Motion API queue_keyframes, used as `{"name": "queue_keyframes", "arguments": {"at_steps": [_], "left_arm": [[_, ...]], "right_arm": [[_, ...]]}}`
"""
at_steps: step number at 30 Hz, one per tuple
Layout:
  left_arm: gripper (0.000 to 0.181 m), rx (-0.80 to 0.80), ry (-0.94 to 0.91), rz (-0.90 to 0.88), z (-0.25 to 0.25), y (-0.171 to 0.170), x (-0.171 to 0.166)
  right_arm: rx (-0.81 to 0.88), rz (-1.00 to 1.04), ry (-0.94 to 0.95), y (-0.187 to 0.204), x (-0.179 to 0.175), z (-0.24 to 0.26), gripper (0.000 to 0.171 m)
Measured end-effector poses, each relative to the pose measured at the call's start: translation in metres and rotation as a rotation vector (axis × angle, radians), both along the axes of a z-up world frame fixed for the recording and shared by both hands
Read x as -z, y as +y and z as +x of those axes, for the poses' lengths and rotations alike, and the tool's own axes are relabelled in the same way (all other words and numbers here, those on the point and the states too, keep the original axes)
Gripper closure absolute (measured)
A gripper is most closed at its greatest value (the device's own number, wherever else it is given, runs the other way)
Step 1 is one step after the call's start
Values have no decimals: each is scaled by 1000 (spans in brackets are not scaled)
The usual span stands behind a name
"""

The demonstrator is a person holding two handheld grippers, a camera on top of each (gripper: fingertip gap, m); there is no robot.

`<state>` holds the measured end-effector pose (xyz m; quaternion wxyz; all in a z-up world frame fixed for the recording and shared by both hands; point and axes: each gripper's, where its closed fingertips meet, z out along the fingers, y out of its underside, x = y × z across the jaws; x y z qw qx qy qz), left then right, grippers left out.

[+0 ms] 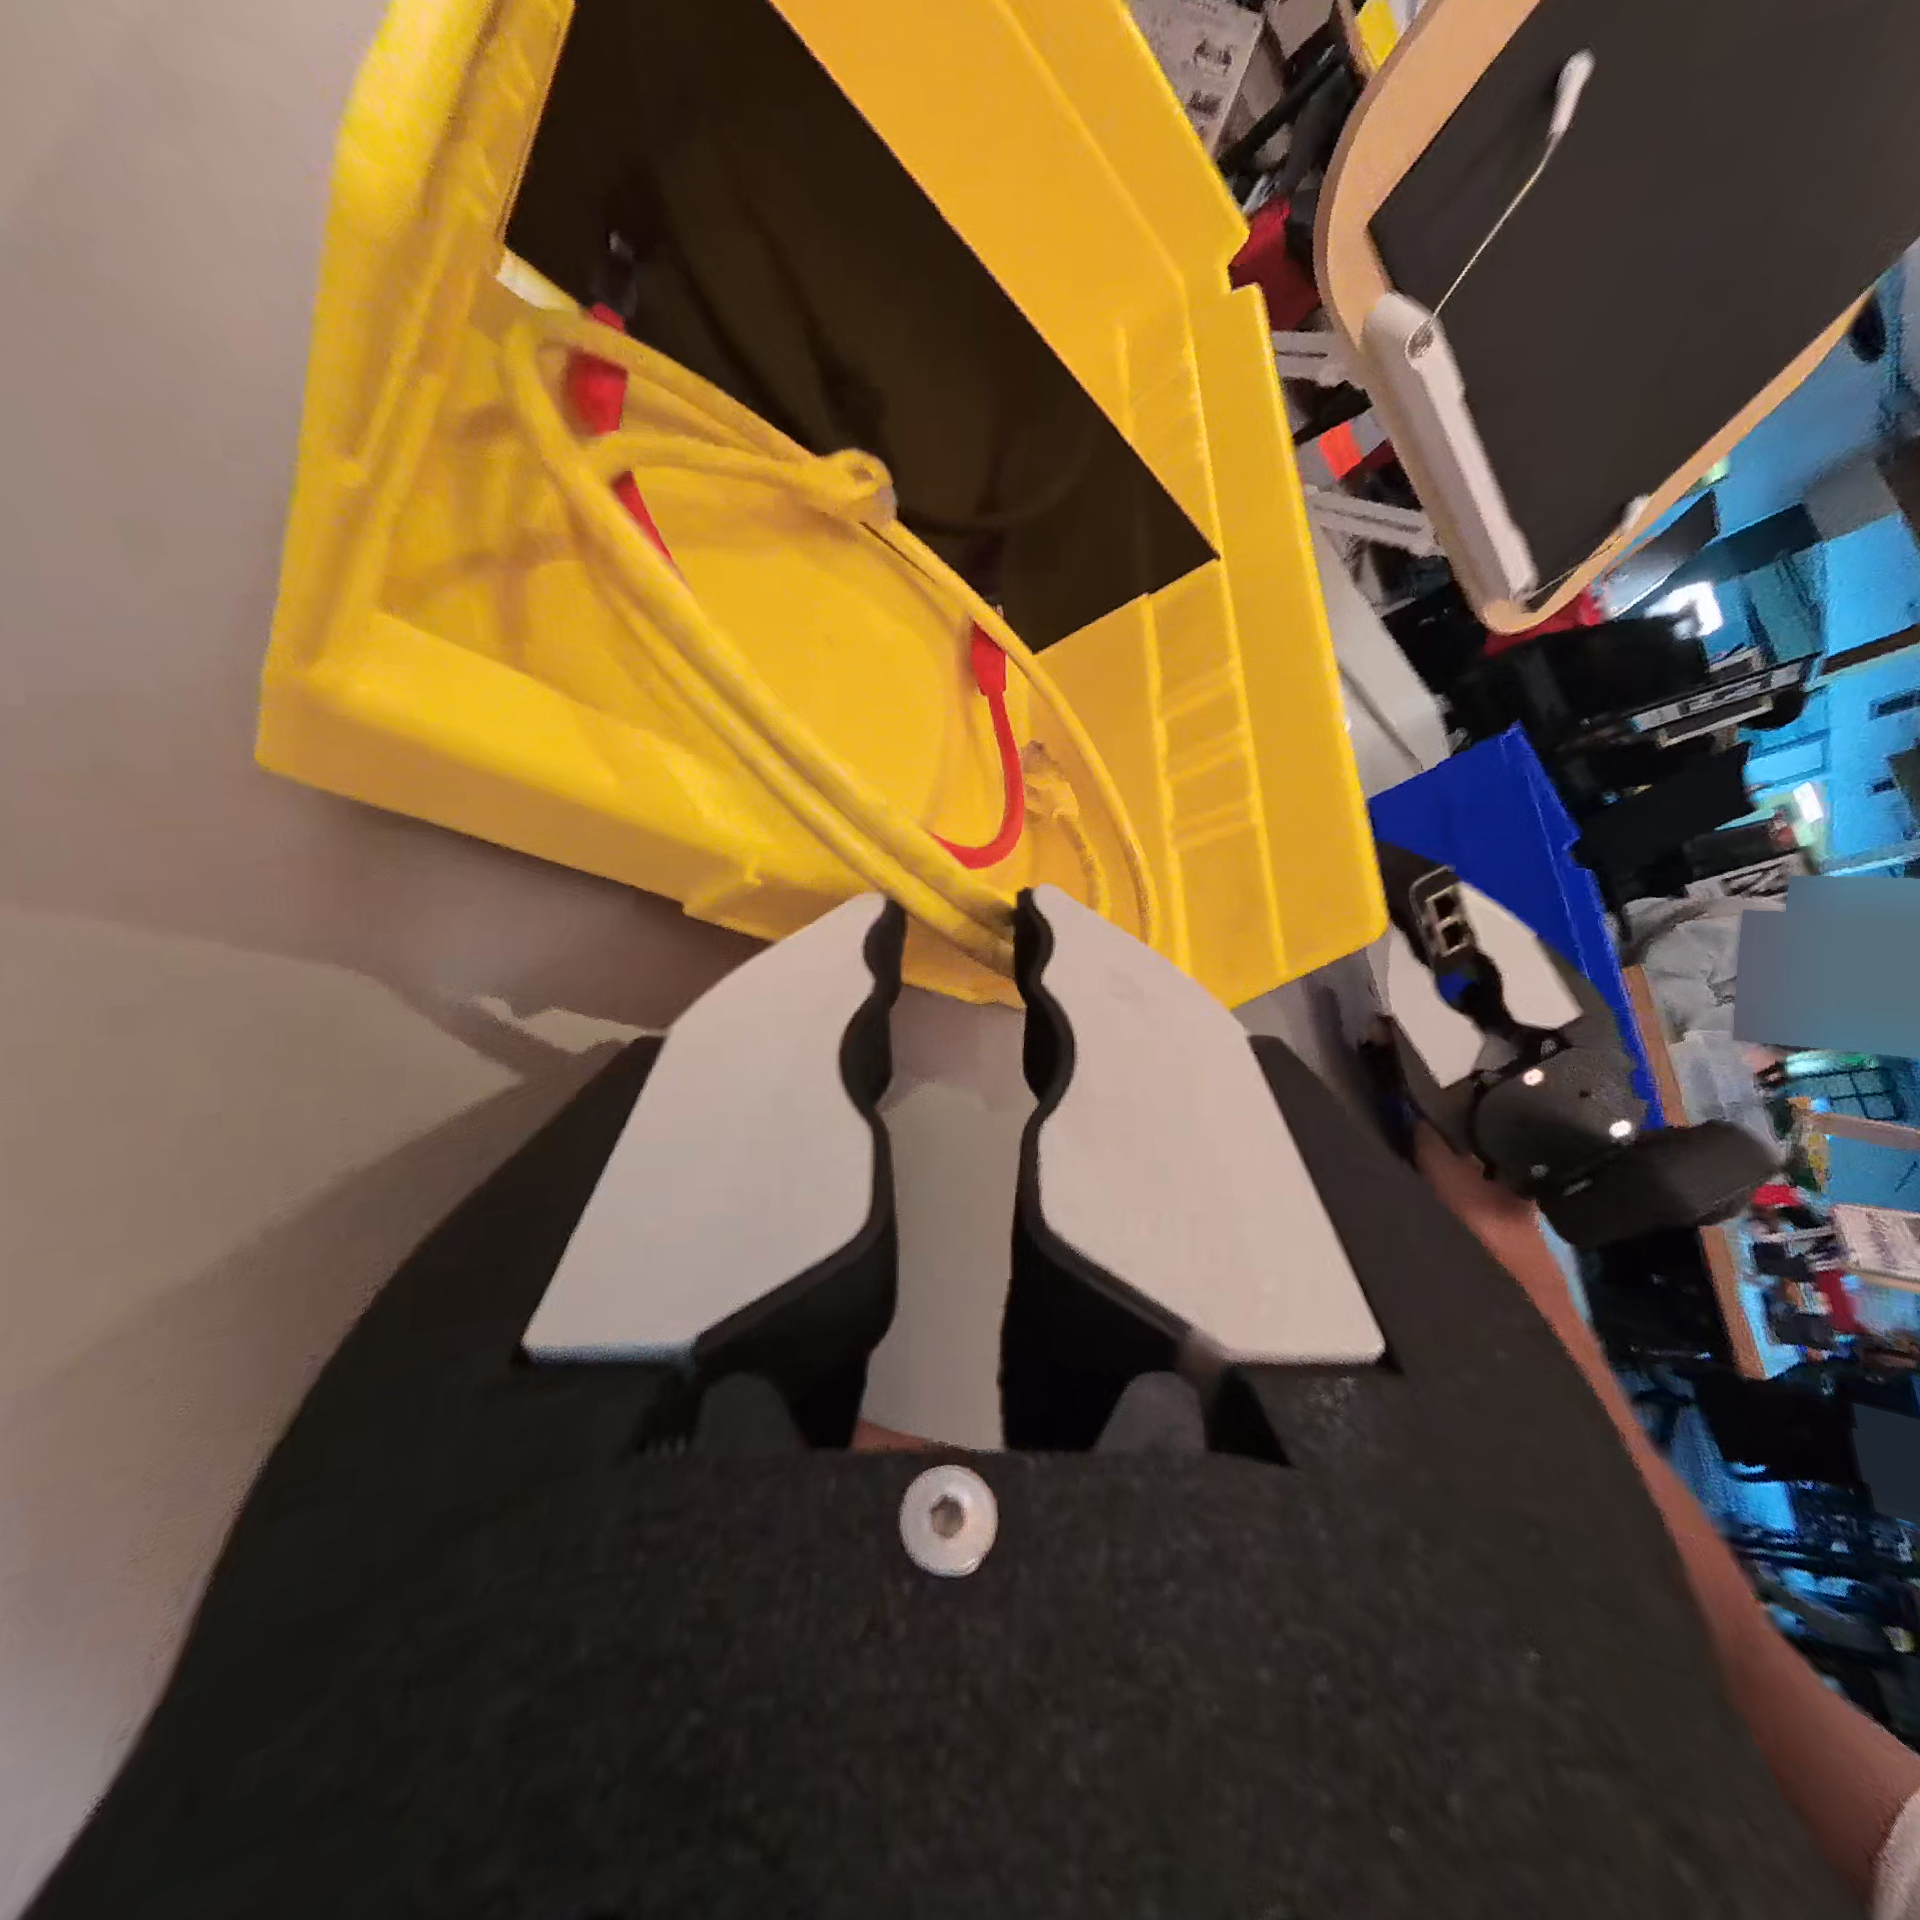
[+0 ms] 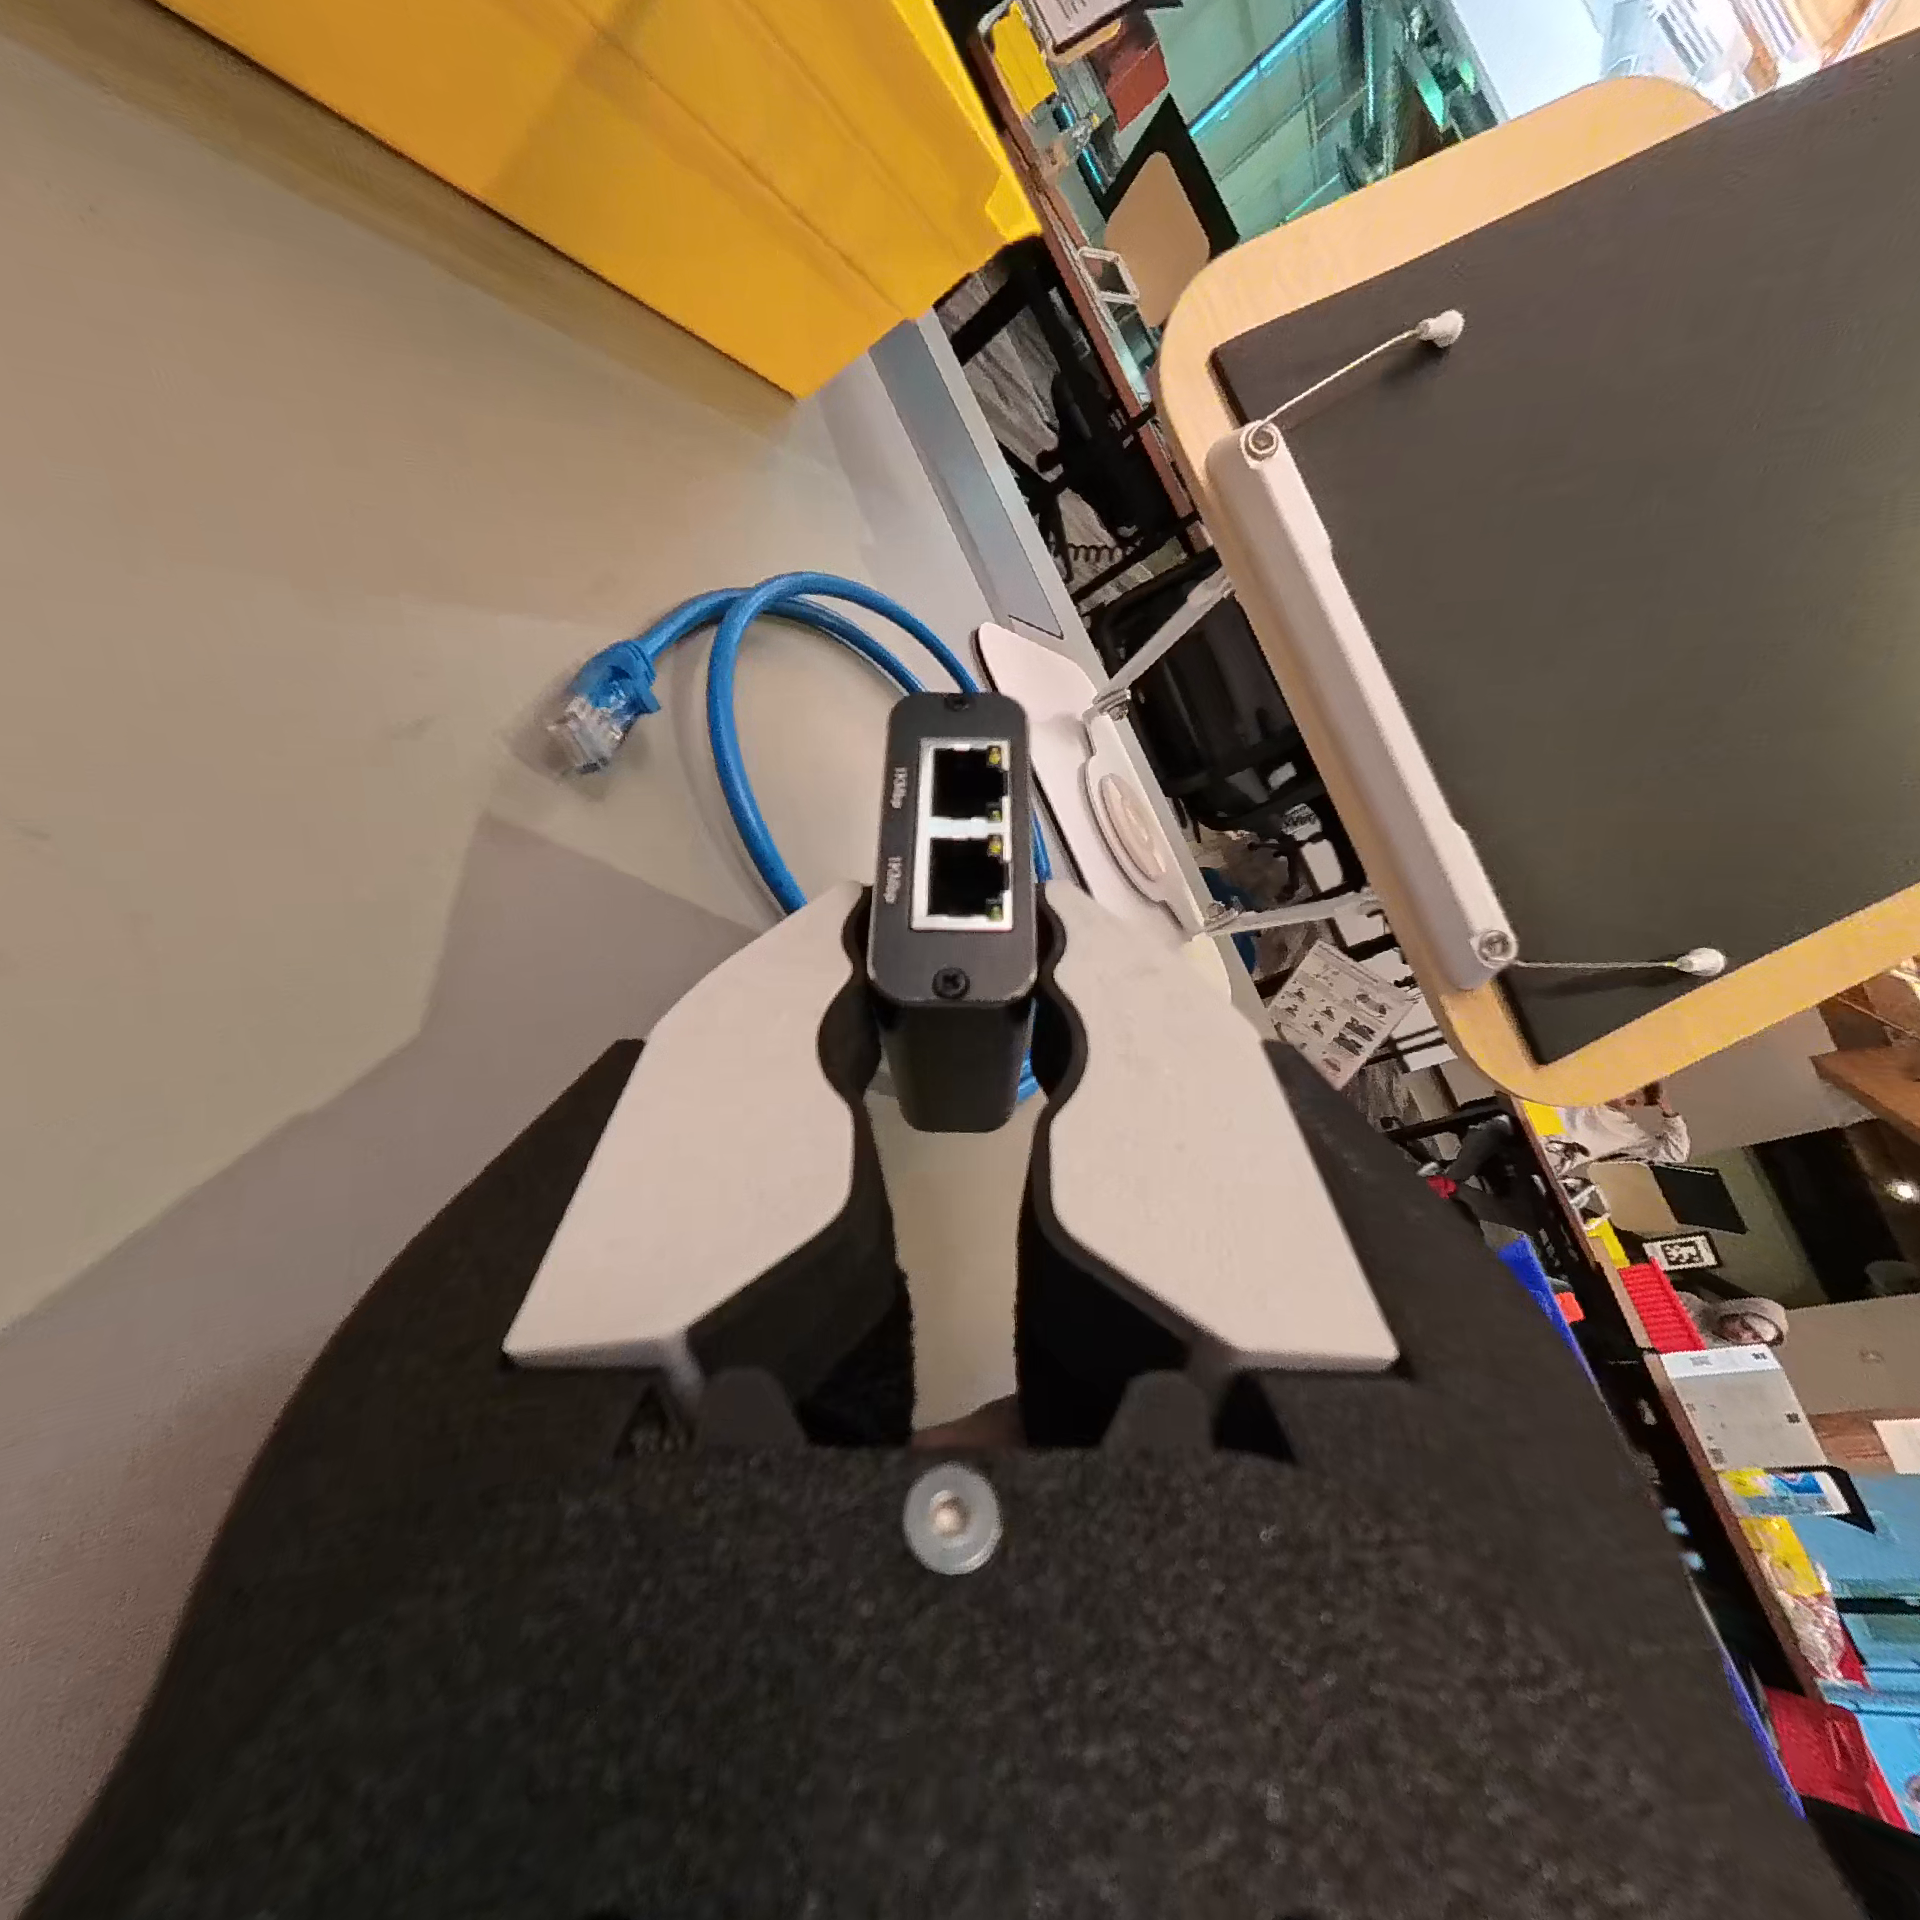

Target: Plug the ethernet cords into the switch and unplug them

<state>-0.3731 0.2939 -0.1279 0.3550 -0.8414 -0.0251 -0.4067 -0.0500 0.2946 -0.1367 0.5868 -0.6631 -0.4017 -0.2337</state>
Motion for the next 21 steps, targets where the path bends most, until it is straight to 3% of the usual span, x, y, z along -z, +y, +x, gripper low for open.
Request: {"name": "queue_keyframes", "arguments": {"at_steps": [4,10,17,21], "left_arm": [[172,17,-95,50,7,-5,-17],[176,129,-81,365,27,-29,-80],[176,259,-268,548,68,-96,-145],[176,393,-489,655,95,-152,-194]], "right_arm": [[-4,-6,36,0,-3,1,144],[-5,1,31,-1,-5,1,144],[9,33,25,-3,-12,4,145],[12,41,21,-4,-14,5,145]]}}
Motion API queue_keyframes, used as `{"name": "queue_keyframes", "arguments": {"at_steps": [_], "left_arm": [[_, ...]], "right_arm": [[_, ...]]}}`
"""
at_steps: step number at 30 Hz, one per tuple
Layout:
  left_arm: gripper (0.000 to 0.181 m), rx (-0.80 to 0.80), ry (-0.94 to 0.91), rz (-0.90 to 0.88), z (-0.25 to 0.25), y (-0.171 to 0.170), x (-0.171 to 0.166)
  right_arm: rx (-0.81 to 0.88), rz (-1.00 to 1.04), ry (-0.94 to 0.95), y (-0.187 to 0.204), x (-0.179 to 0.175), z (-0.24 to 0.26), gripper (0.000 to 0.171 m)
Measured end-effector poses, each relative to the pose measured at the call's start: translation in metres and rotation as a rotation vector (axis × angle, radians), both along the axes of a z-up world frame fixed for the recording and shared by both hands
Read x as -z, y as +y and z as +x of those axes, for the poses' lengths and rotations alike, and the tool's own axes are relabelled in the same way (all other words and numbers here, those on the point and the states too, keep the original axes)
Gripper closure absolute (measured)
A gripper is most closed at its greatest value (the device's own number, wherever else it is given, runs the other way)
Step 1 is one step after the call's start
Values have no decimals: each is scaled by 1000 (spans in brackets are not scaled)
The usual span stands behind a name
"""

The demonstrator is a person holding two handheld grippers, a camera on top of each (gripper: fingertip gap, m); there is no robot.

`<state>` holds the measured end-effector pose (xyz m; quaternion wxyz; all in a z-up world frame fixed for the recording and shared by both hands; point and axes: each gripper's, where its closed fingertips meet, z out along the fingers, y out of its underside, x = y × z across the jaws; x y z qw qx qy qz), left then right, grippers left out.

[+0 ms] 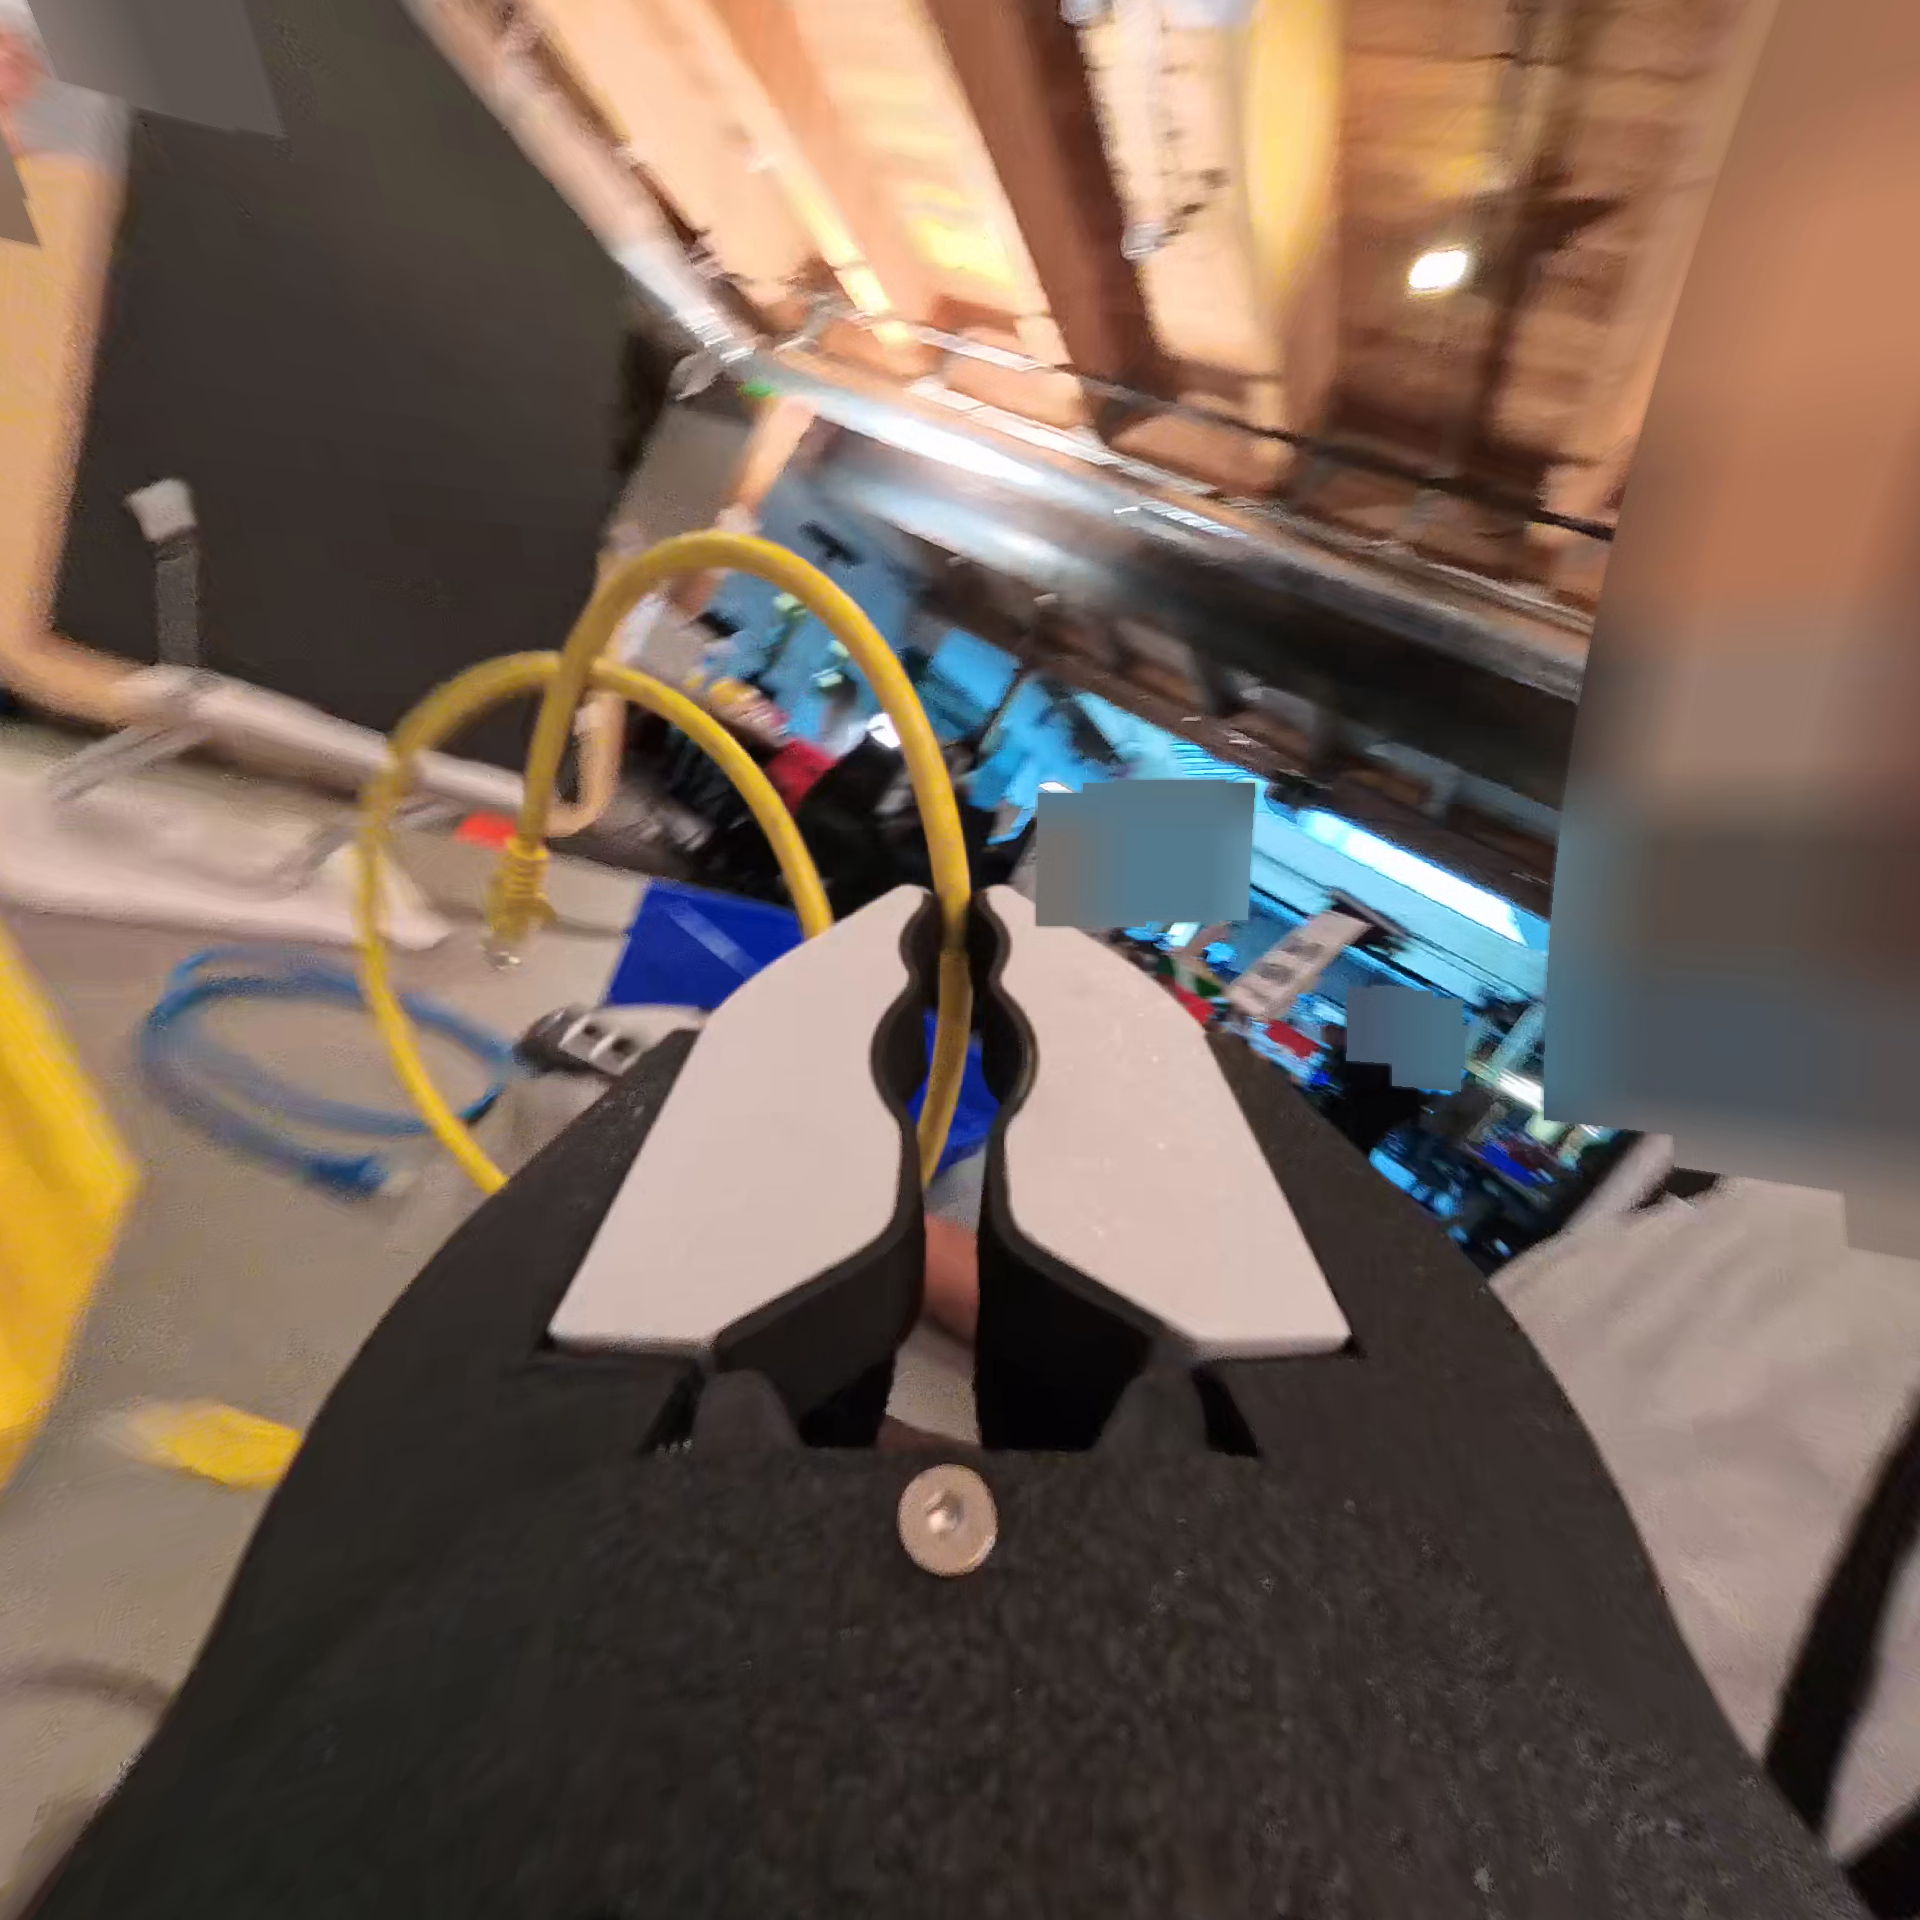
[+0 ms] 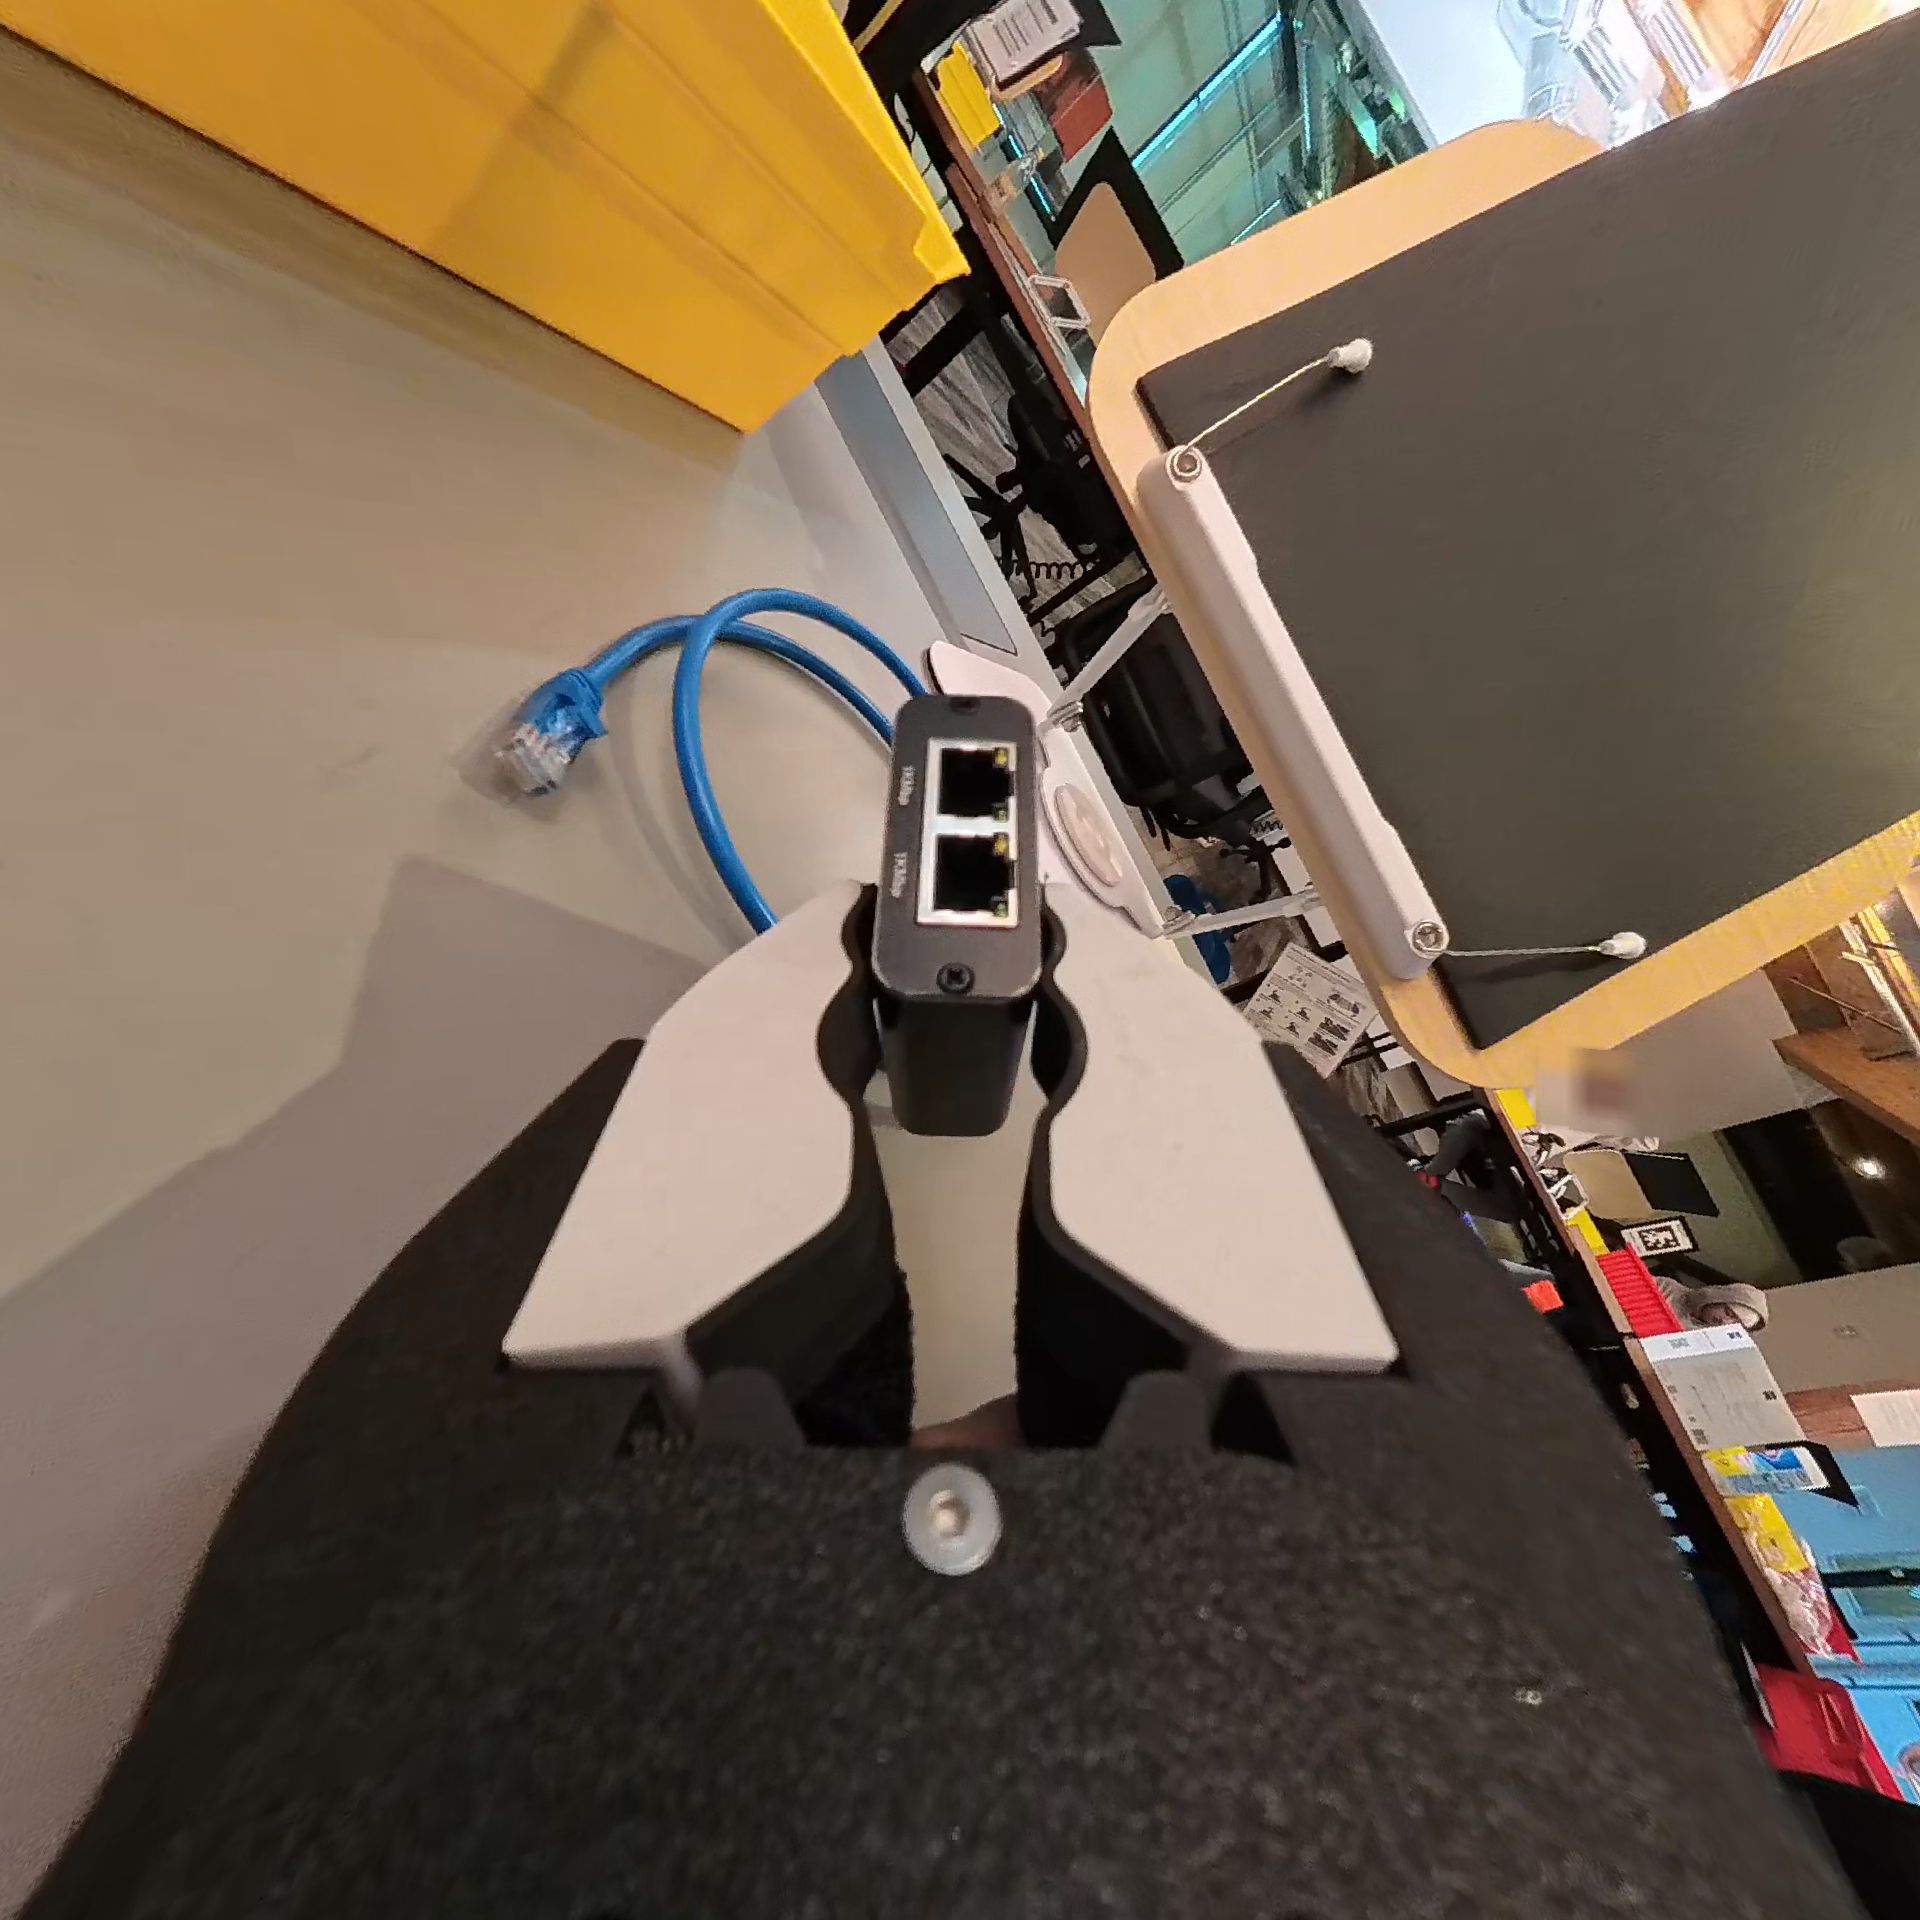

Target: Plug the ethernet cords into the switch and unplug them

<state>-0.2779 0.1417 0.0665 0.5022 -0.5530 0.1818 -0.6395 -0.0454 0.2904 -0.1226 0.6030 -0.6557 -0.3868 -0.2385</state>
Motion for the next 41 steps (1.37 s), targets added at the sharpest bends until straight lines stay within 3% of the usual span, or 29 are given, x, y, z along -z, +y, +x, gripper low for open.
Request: {"name": "queue_keyframes", "arguments": {"at_steps": [3,6,10,13,15,17,22,25,30,33,35,38,41], "left_arm": [[176,119,-93,117,12,-37,-33],[176,166,-117,65,26,-43,-22],[177,64,-83,-202,32,-5,59],[176,-100,69,-429,26,16,139],[176,-134,157,-567,25,12,177],[174,-135,325,-599,31,-4,203],[154,-152,670,-432,40,-41,222],[147,-227,837,-311,24,-46,225],[157,-308,964,-53,-1,-25,208],[157,-163,1082,24,-2,-2,217],[156,-152,1183,60,-13,26,226],[157,-96,1195,64,-14,55,230],[158,35,1208,81,-4,62,240]], "right_arm": [[1,6,-5,0,-1,0,145],[9,16,-14,0,-3,3,145],[30,8,63,2,-8,13,144],[37,8,127,3,-12,20,145],[38,6,136,3,-13,20,145],[32,13,122,2,-14,18,144],[20,8,83,1,-10,11,145],[17,9,82,1,-10,10,145],[20,10,85,1,-10,11,145],[18,7,79,1,-9,10,144],[18,6,72,1,-8,9,144],[18,7,63,0,-7,9,144],[16,8,70,0,-8,10,145]]}}
